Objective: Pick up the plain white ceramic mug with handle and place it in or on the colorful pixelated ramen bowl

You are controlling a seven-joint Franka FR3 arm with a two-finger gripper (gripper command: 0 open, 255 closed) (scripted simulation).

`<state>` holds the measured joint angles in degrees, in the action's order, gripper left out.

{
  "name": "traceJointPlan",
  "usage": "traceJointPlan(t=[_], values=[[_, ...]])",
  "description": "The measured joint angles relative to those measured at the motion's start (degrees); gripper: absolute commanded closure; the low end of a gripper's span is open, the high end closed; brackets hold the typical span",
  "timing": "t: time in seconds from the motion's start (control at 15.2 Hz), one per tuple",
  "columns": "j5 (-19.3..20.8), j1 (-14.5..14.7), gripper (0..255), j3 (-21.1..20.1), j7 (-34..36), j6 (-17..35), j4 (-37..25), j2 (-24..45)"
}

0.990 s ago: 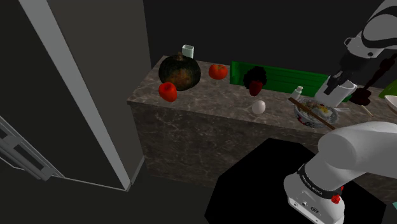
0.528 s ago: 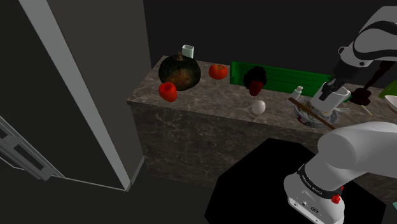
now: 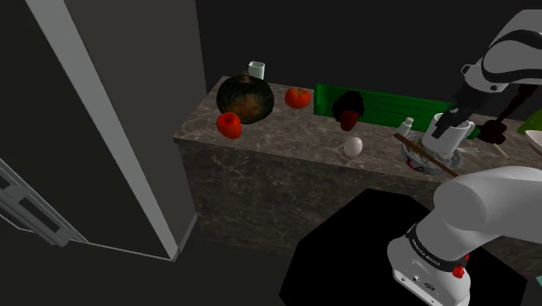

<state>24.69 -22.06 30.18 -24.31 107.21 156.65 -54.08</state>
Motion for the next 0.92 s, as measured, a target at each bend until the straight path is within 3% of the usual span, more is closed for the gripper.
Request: traceJointPlan(t=[0.26, 0.59, 0.92], values=[[0.0, 0.0, 0, 0.0, 0.0, 0.0, 0.0, 0.0], [-2.5, 0.9, 0, -2.7, -0.2, -6.5, -5.7, -0.8], [-2.7, 0.9, 0, -2.9, -0.4, -7.3, -6.4, -0.9]])
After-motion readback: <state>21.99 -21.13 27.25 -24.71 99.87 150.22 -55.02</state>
